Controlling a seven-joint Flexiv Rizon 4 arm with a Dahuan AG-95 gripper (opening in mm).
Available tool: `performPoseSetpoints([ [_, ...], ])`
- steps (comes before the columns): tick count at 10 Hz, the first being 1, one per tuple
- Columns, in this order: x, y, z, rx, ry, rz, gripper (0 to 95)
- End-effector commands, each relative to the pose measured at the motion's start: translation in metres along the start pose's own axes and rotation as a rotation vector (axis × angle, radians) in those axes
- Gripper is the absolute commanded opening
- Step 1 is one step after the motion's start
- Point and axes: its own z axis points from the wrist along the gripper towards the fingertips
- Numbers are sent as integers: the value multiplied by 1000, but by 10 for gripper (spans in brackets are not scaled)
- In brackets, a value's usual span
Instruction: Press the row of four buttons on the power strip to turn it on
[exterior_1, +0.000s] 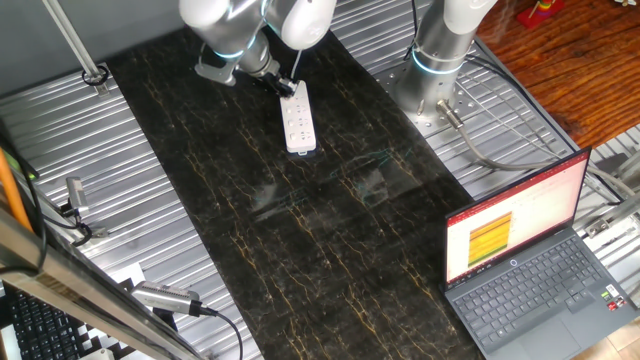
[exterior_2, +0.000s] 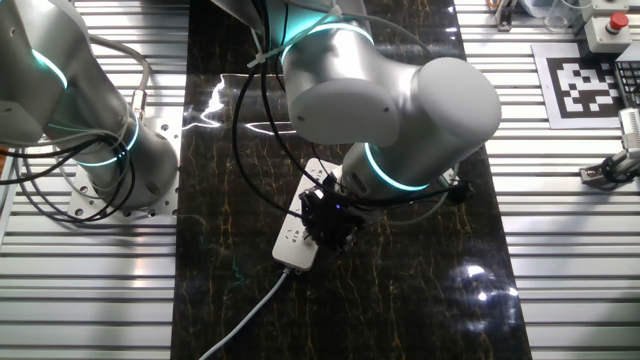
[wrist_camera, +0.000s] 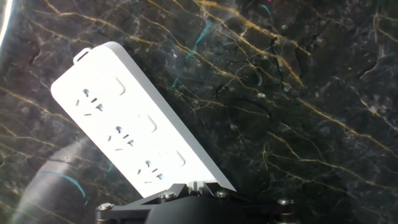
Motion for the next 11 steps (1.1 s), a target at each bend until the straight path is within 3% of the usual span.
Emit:
performPoseSetpoints([
  [1,4,4,-4,-12,9,5,0],
  [2,7,8,-17,-10,24,7,0],
  [3,7,8,-20,-13,24,5,0],
  [9,7,8,-20,-8,17,-16,0],
  [11,7,8,-20,-2,14,-27,380],
])
